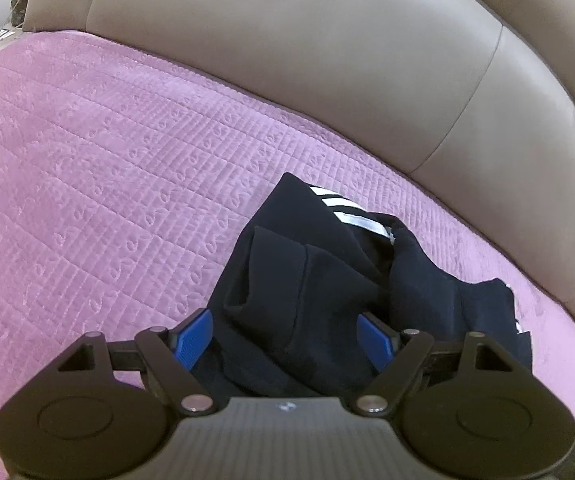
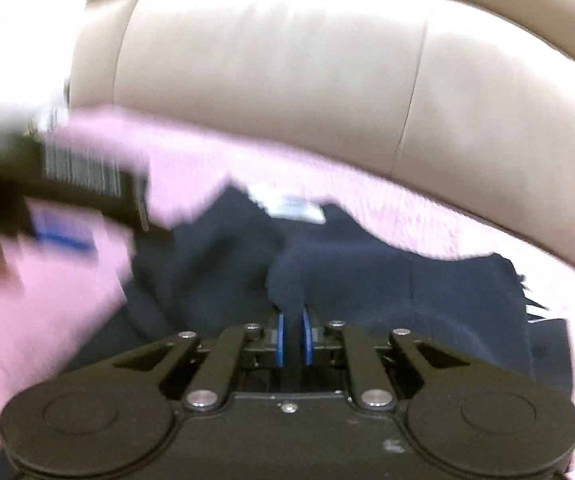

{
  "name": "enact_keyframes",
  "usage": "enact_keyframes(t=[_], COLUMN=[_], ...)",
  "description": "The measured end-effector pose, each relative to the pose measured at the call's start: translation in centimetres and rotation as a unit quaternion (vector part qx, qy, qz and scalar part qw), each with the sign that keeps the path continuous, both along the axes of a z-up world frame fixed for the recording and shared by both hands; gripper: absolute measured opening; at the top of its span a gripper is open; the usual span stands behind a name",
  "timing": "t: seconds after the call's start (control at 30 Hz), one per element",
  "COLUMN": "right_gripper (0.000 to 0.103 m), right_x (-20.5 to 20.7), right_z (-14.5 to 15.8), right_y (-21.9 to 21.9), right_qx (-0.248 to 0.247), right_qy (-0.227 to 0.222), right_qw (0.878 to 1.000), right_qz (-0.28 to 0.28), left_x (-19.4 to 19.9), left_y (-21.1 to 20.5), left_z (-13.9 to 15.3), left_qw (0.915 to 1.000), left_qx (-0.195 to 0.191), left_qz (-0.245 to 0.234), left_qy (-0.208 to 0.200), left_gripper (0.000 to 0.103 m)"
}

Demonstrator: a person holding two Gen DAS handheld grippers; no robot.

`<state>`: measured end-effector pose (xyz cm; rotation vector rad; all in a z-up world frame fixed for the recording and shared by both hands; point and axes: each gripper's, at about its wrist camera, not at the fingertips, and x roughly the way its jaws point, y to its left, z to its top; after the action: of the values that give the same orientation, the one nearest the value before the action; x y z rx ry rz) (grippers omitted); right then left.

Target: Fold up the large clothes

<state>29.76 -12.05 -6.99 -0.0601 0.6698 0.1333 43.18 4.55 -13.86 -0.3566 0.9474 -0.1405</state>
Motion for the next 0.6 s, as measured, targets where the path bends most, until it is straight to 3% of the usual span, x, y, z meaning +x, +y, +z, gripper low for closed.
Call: enact_keyframes(t=[0.1,0.17,0.23,0.3,0.33,0.37,0.4,0.47,0.5,0.53,0.6], right_gripper=[0.015,0.019,0.02,0.036,0.062,0.078,0.078,0.079,0.08,0.08,0.081], right_x=[1.3,2.2,3.0,1.9,1.1,0.2,-1.1,-2.7,-3.5,-3.8,-3.8], right_z=[-0.5,-2.9,-5.9,-5.4,-4.4,-3.2,-1.8,-0.5,-0.4,-1.0,-4.1], right_y=[-0.8,-0.7,-0.2,-0.6,-1.3,-2.2,-3.3,-4.8,-5.6,-6.0,-7.3], right_qx=[0.097,0.098,0.064,0.065,0.076,0.089,0.097,0.077,0.04,0.004,-0.041], right_qy=[0.021,0.061,0.107,0.085,0.078,0.062,0.034,-0.005,-0.017,-0.015,0.028], right_qw=[0.995,0.993,0.992,0.994,0.993,0.993,0.994,0.996,0.999,1.0,0.998], right_qz=[-0.018,-0.024,-0.009,0.026,0.038,0.045,0.049,0.035,0.014,-0.003,-0.027], left_x=[-0.3,-0.3,-0.1,0.0,0.1,0.2,0.2,0.3,0.3,0.2,0.2], left_y=[0.4,0.5,0.6,0.5,0.5,0.5,0.4,0.3,0.2,0.1,-0.1], left_z=[0.5,0.5,0.3,0.2,0.1,0.1,0.0,0.0,0.0,0.0,0.1], left_qw=[0.9999,0.9998,0.9999,0.9999,0.9999,0.9999,0.9999,0.9999,0.9999,0.9999,0.9999], left_qx=[0.005,0.007,0.005,0.003,0.002,0.003,0.003,0.003,0.002,0.003,0.004], left_qz=[0.01,0.019,0.014,0.011,0.011,0.013,0.014,0.01,0.009,0.008,0.006], left_qy=[-0.012,-0.008,-0.002,0.004,0.005,0.005,0.006,0.007,0.007,0.008,0.01], left_gripper=[0.081,0.081,0.081,0.081,0.081,0.081,0.081,0.081,0.081,0.081,0.081])
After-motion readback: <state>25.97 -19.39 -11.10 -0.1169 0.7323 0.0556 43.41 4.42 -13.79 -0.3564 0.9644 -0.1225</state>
